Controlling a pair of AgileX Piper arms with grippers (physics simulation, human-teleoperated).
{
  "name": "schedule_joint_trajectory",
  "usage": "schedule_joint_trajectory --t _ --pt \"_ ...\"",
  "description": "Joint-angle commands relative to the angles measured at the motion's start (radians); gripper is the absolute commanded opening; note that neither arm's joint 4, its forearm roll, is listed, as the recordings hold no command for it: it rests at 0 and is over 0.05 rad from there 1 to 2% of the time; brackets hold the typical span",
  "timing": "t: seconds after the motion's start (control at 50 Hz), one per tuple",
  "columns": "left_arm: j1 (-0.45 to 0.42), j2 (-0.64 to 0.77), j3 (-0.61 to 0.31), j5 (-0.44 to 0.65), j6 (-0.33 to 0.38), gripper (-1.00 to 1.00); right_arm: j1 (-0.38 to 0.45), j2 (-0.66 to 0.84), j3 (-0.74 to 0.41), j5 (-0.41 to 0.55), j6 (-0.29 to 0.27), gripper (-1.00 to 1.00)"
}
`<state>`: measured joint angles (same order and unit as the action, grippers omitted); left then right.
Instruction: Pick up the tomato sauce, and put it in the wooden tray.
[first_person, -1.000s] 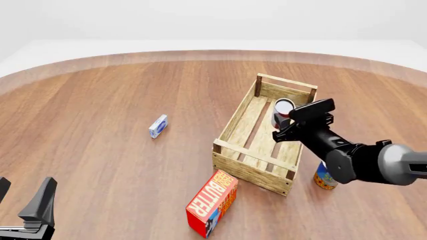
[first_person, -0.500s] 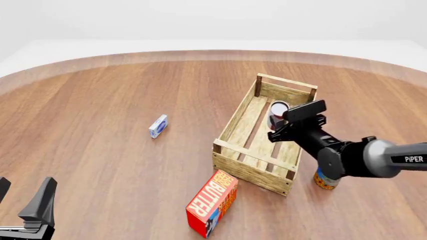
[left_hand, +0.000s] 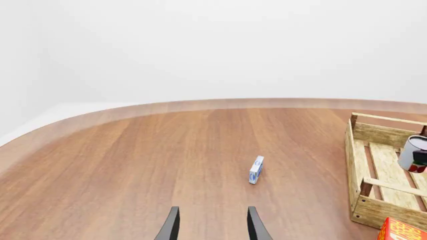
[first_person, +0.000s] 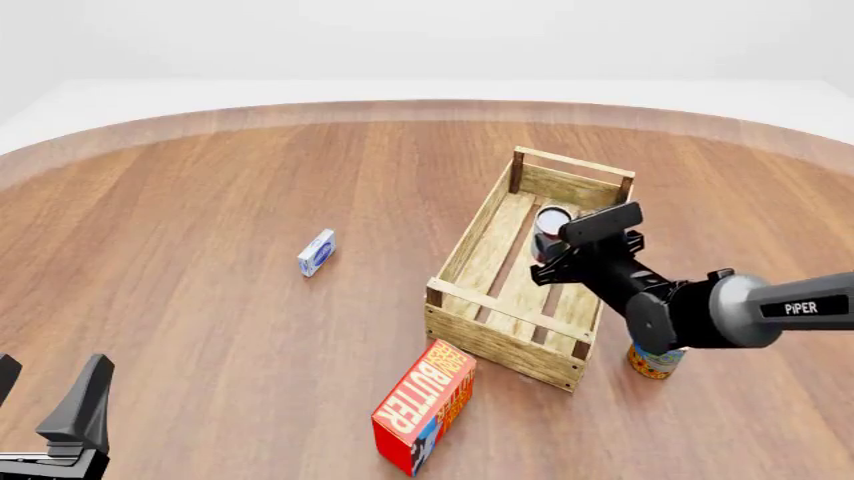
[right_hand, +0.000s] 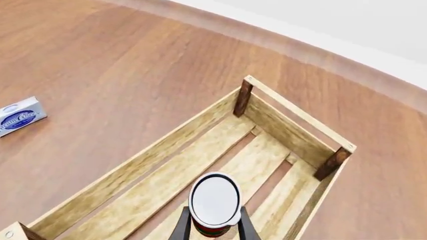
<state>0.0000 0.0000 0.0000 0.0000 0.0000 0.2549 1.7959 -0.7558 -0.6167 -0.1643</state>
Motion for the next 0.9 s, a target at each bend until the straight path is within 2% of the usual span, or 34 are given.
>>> schedule_joint_trajectory --t 0.02,0.9 --pt "0.0 0.0 0.0 0.0 0.0 1.0 0.001 0.018 -0.015 -0.003 0.018 -1.0" --pt "0.0 0.0 0.0 0.0 0.0 1.0 0.004 0.039 -0.032 0.007 0.018 -1.0"
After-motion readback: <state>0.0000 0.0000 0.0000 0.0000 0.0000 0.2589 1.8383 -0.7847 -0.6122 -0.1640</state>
